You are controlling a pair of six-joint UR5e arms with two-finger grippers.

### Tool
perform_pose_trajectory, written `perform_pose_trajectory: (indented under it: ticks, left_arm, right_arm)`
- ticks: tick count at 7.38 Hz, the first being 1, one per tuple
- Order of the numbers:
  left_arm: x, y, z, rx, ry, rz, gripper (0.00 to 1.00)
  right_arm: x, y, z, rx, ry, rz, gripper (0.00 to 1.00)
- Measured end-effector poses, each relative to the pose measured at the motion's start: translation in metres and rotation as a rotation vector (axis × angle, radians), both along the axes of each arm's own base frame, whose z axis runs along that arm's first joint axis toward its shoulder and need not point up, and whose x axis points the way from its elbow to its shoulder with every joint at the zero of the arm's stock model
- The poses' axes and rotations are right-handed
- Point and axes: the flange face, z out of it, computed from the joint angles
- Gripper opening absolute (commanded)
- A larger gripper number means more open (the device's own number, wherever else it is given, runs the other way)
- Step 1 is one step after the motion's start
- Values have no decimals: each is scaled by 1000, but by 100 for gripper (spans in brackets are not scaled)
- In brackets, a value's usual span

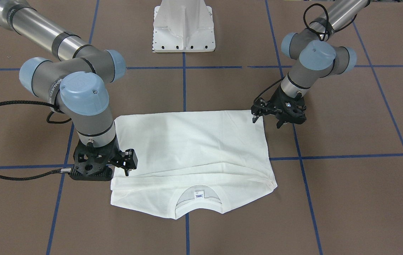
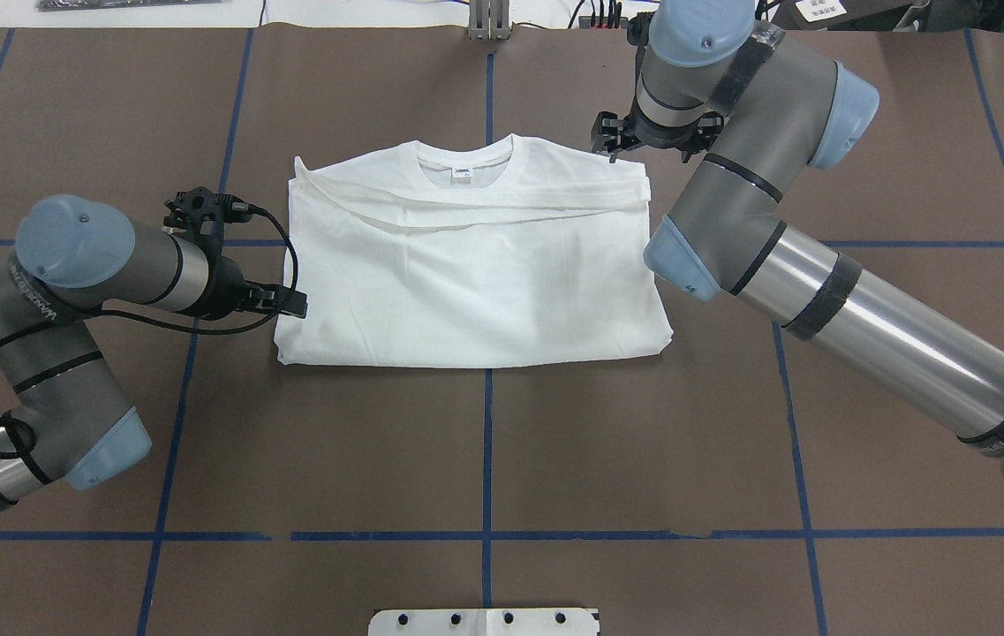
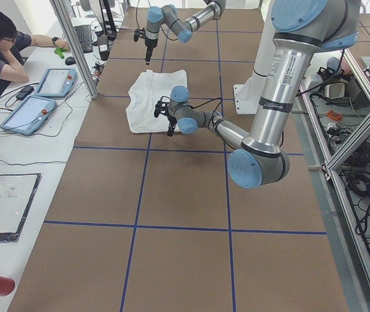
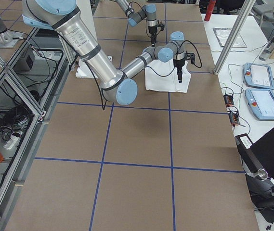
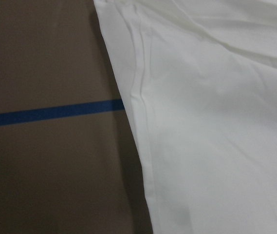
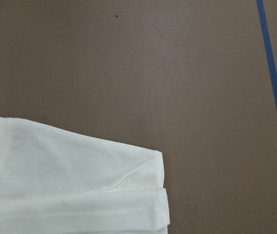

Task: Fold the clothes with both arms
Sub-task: 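Release the hem and lower the left gripper to the folded shirt's side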

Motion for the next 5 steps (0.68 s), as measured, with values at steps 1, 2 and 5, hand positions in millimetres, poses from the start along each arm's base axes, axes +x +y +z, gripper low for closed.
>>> perform_pose_trajectory:
  ticks: [1,2,5]
  left_arm:
    - [6,7,0,-19,8,1,43]
    - [14,14,-1,-45,17,0,18]
    - [21,26,-10,-65,37,7,0]
  right_arm:
    - [-1,1,0,0,0,0,100]
    - [-2,2,0,1,0,-1,100]
    - [-4,2,2,0,3,-4,100]
